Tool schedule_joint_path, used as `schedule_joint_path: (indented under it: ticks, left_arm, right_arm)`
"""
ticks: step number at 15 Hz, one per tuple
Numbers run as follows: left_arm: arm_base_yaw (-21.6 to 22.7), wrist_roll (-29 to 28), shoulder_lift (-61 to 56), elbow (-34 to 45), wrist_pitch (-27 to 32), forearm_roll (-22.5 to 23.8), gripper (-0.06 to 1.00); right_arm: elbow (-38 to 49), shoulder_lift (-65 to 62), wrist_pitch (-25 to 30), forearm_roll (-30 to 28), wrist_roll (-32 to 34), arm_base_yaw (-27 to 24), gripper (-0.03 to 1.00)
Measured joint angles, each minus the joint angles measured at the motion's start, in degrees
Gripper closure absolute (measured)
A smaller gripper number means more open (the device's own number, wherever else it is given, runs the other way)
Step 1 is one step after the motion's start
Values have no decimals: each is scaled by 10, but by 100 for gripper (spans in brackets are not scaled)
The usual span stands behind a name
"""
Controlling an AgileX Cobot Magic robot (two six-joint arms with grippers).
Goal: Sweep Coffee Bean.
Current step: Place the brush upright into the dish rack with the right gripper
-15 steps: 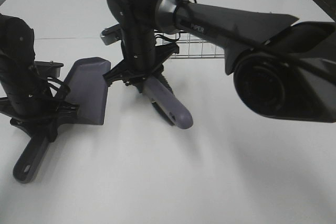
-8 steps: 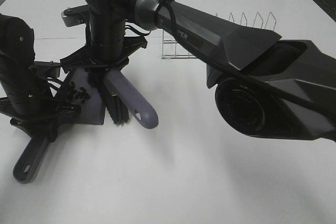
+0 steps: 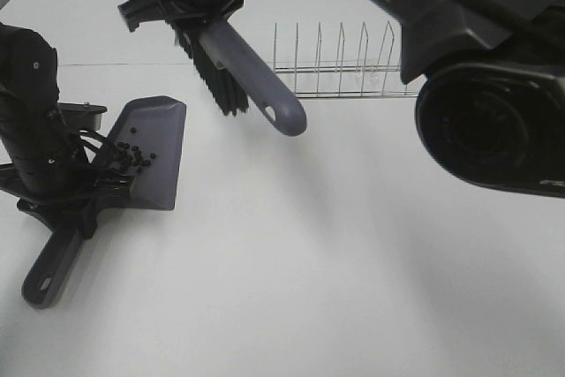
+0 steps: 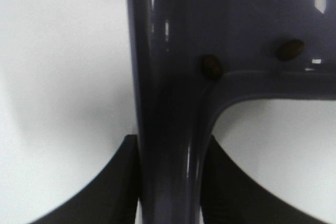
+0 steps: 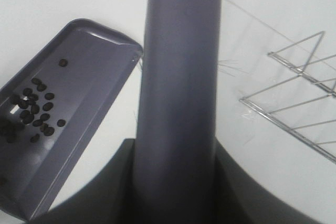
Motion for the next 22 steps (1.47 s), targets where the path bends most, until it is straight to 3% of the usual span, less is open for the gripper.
schedule_joint_path:
  ticks: [5, 9, 13, 16, 22]
  left_arm:
    - [0, 0, 0, 0, 0, 0, 68]
    - [0, 0, 0, 0, 1, 0, 68]
    - [0, 0, 0, 0, 1, 0, 68]
    - [0, 0, 0, 0, 1, 0, 68]
    - [0, 0, 0, 0, 1, 0, 68]
  right_arm:
    - [142, -105, -1, -6, -12, -84, 68]
    - [288, -195, -2, -6, -13, -202, 68]
    - [371, -229, -2, -3, -16, -300, 68]
    - [436, -229, -2, 21, -28, -327, 68]
    - [484, -210, -96, 22, -27, -328, 68]
